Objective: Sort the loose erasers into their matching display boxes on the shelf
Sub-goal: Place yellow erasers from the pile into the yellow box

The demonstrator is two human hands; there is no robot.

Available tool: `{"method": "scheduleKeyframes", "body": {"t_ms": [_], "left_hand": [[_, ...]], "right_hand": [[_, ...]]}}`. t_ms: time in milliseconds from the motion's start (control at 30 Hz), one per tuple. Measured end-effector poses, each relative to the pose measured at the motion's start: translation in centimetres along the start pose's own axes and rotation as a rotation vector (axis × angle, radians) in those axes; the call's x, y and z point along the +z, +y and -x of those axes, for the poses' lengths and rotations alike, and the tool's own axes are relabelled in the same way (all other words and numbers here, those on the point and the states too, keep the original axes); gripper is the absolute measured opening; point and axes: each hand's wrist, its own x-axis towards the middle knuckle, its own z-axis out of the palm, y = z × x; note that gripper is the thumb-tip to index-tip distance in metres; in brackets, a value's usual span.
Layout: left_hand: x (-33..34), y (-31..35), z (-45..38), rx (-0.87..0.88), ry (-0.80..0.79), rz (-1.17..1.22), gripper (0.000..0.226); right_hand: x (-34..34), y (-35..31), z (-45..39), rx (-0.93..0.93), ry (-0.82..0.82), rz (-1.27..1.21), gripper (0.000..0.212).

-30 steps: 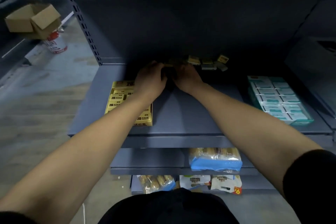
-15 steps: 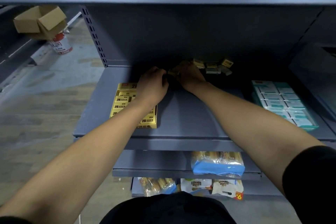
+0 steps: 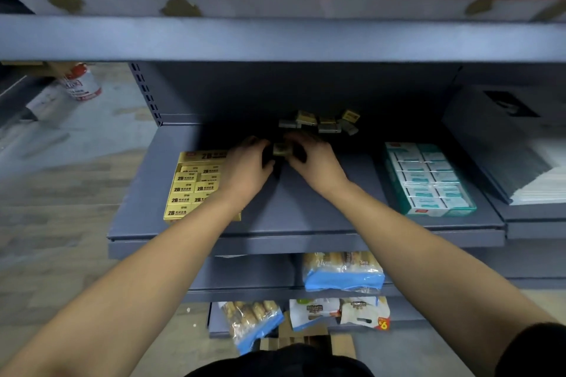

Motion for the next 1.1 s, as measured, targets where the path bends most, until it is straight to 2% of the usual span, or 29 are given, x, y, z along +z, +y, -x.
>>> {"method": "scheduleKeyframes", "body": {"t_ms": [300,467,600,733,867,933,1000,1100], "left_hand": [[0.8,1.5,0.9,0.012,0.028,0.106,0.026],[0.7,2.0,1.1,0.050,0.026,0.156,0.042],[0.6,2.5,1.3,0.090,0.023,0.191,0.041],[0.8,2.6,1.5,0.100,0.027,0.201,0.035],[0.9,2.6,1.4,0.108,0.050,0.206,0.033],[0.9,2.6,1.4,0.111,0.051,0.215,0.033],[0.9,2.6,1.3,0.102,0.061,0.215,0.031],[1.0,2.5,1.2,0.082,0.070,0.206,0.029]], "right_hand": [[-1.3,0.2,2.5,-0.027,0.036,-0.066,0.028],[-1.9,-0.4,2.8,0.242,0.056,-0.319,0.020],[-1.7,-0.2,3.2,0.309,0.010,-0.376,0.019],[-2.1,-0.1,3.7,0.286,0.012,-0.354,0.022],[-2.5,0.1,4.2,0.187,-0.014,-0.279,0.037],[-2.2,0.3,4.3,0.151,0.010,-0.235,0.035],[-2.1,0.1,4.2,0.267,0.060,-0.328,0.034],[-2.0,-0.1,3.8,0.504,0.020,-0.653,0.025]]}}
